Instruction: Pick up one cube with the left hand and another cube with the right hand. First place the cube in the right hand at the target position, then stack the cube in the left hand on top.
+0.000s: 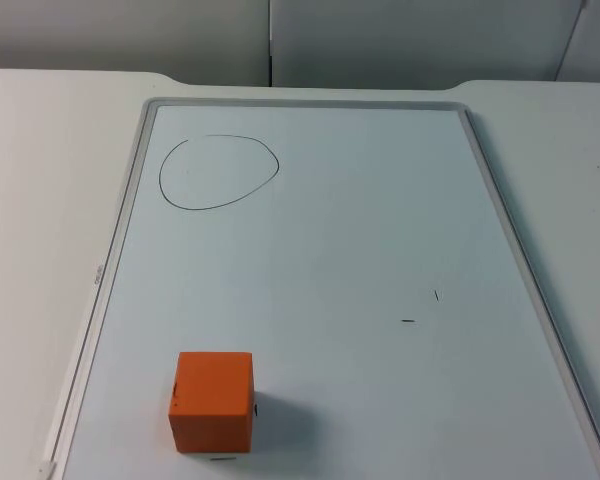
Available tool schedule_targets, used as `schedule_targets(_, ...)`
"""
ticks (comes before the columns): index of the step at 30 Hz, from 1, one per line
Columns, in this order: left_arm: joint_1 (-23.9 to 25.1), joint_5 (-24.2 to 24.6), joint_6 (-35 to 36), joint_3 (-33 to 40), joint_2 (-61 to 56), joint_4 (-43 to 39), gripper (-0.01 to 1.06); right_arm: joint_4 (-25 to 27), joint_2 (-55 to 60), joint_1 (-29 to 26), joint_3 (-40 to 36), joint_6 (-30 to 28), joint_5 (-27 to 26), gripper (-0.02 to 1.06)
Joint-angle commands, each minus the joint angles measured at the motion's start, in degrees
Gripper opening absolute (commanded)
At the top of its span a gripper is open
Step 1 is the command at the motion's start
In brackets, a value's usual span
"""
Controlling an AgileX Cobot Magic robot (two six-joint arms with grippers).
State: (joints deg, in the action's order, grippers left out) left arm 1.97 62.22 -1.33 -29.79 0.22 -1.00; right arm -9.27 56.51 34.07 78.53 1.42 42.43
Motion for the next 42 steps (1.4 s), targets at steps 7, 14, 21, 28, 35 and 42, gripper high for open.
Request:
schedule_targets(7, 0.0, -0.5, 0.3, 0.4, -0.2, 0.3, 1.05, 1.3, -0.2, -0.3, 0.3, -0.4, -0.6, 0.00)
schedule_targets(14, 0.0, -0.8, 0.3, 0.1, -0.2, 2.7, 1.05, 2.1, -0.1, -0.3, 0.3, -0.4, -1.1, 0.00)
schedule_targets(21, 0.0, -4.2, -0.4, -6.3, 9.1, 7.6, 1.04, 2.1, -0.1, -0.3, 0.3, -1.1, -1.1, 0.00)
schedule_targets(28, 0.0, -9.3, -4.6, -12.2, 20.5, 16.1, 1.04, 2.1, -0.1, -0.3, 0.3, -1.9, -1.5, 0.00)
schedule_targets(35, 0.0, -9.7, -18.8, -16.4, 39.0, 32.7, 1.04, 2.1, 0.6, -0.3, 0.3, -2.0, -1.8, 0.00)
schedule_targets(42, -0.2, -9.2, -28.7, -17.5, 55.0, 42.6, 1.04, 1.9, 2.0, -0.3, 0.3, -2.0, -1.8, 0.00)
